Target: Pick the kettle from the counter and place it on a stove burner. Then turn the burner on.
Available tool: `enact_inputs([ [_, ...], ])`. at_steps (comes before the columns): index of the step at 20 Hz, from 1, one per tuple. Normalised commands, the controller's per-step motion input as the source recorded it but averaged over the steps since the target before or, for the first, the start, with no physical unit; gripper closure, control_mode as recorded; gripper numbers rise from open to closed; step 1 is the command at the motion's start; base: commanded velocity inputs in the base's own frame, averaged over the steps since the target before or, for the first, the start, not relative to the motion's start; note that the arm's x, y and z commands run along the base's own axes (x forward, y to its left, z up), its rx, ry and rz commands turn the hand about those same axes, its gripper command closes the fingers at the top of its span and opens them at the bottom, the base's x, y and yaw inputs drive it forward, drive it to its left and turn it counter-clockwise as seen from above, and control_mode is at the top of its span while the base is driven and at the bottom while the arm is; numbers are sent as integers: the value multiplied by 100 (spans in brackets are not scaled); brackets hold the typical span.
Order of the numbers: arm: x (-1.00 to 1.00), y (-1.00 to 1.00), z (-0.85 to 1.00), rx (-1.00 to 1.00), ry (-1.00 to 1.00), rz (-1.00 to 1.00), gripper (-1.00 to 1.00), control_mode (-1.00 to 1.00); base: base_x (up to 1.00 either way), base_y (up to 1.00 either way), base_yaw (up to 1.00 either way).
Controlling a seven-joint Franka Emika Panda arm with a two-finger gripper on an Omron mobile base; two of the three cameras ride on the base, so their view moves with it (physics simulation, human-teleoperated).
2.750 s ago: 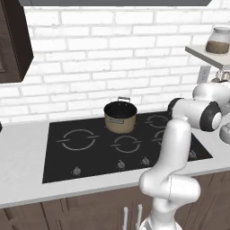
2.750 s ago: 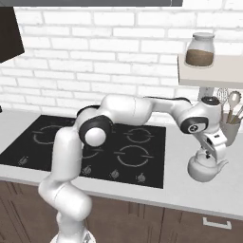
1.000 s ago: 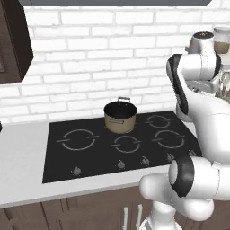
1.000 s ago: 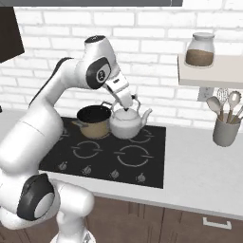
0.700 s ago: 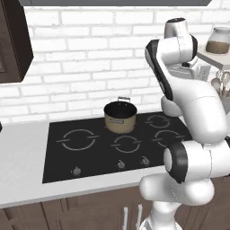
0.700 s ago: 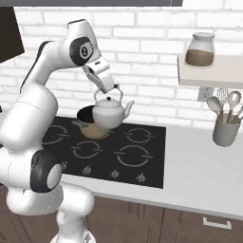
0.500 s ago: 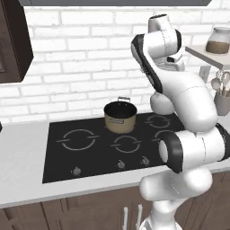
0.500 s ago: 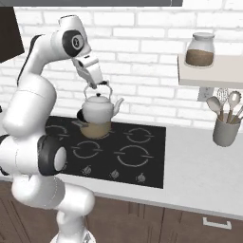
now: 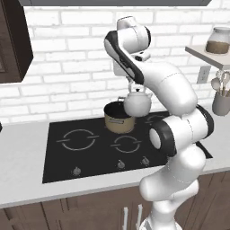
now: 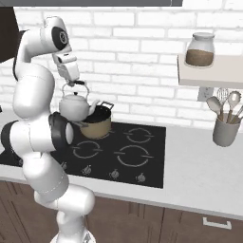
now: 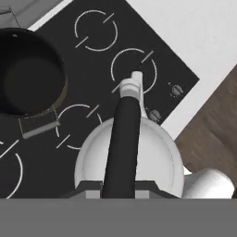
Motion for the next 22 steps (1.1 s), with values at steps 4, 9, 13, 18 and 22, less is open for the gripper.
enact_inputs([
  [4,27,100,-55,6,3,0,100,-100,0,0,0],
  [9,38,100,-66,4,0,0,100,-100,0,0,0],
  [13,33,100,-48,1,0,0,100,-100,0,0,0],
  [18,34,100,-40,-3,-20,-6,100,-100,0,0,0],
  [22,53,97,-21,-15,-27,-21,100,-100,0,0,0],
])
